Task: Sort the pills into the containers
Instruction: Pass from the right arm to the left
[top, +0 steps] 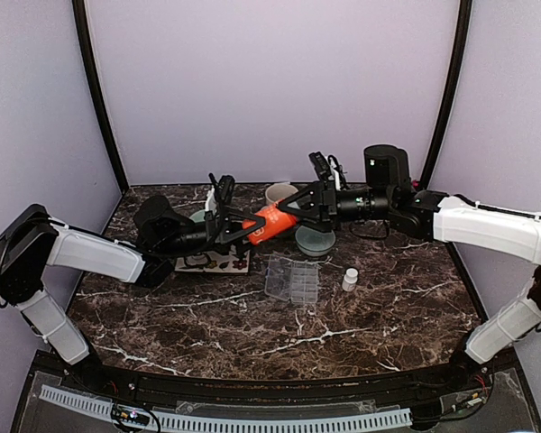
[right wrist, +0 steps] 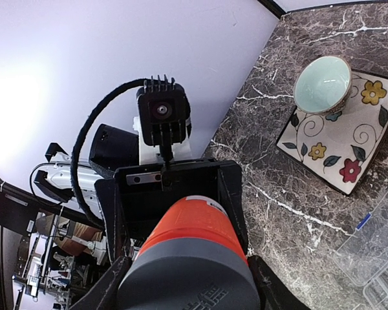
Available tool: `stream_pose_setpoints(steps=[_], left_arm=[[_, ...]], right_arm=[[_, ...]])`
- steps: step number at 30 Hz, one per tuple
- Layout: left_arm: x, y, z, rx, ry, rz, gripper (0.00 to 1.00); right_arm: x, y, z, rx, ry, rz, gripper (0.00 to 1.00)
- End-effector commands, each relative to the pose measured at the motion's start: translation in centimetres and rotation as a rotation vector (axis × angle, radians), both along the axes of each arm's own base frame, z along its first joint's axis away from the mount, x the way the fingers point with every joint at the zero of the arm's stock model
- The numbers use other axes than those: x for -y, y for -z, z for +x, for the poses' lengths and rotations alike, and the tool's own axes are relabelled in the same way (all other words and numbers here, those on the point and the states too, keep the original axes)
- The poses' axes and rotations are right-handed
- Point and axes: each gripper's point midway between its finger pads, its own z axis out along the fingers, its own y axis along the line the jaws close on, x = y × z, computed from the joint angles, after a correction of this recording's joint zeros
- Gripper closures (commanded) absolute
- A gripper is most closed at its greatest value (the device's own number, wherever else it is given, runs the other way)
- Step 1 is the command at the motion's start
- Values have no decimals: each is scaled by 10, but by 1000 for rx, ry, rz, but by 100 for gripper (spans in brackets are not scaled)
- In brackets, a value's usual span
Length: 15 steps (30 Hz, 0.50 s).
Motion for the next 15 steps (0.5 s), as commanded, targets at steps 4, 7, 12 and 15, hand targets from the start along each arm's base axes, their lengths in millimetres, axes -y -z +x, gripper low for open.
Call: stream_pose_setpoints(steps=[4,7,12,15], left_arm=[[-5,-30,-4,94,-26,-44,18],[-5,-30,-4,98,-30,-45,22],[-9,-36,6,105,-100,-65,28],[-11,-39,9,111,-131,-78,31]], right_arm=[[-3,-13,6,36,-4,65,85],[-3,-12,7,31,-3,65,85],[-3,-8,6,22,-2,68,85],[-2,-7,6,18,3,68,85]])
